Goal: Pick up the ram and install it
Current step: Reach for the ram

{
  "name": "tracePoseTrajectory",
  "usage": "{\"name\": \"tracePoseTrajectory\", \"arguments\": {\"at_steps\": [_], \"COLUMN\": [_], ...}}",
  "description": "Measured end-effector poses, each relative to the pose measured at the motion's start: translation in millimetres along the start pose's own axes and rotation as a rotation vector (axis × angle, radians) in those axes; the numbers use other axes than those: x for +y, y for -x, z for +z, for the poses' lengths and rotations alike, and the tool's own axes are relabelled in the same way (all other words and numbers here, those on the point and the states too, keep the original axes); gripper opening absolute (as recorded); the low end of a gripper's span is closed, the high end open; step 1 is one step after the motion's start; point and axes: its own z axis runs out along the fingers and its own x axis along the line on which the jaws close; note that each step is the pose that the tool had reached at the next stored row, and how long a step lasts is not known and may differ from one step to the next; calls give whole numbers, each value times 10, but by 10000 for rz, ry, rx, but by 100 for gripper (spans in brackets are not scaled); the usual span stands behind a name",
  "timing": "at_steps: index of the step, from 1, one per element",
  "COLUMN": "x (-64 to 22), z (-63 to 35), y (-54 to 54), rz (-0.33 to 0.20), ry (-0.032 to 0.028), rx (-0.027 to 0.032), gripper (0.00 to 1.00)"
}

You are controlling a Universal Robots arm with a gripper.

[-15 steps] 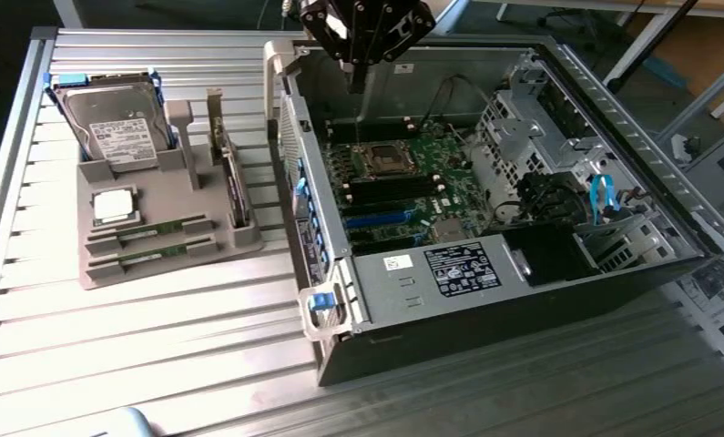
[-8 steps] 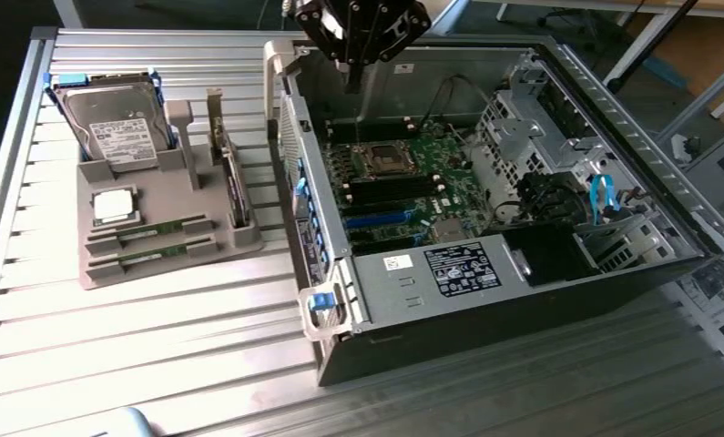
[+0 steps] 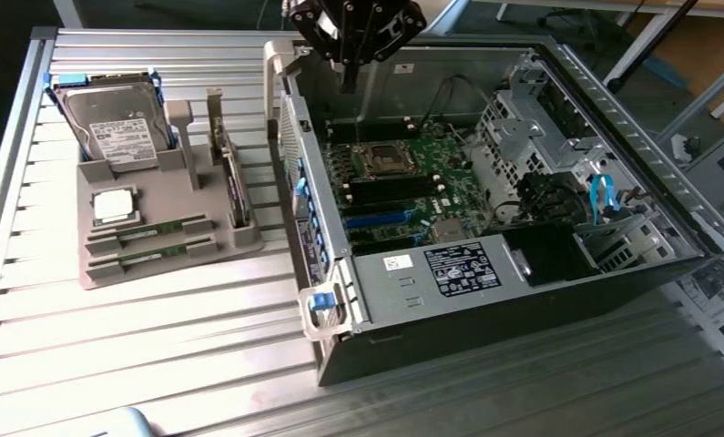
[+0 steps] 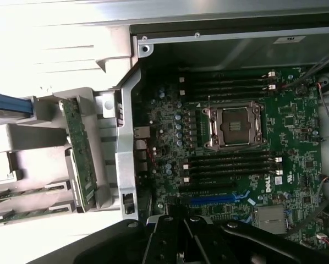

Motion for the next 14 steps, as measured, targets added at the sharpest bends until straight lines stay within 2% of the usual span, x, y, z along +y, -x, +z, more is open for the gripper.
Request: {"name": "tracePoseTrajectory", "arguments": {"at_steps": [14], "x": [-12], "z": [-4], "y": [-152], "rz": [2], "ry": [0], "rx": [0], "gripper": [11]}}
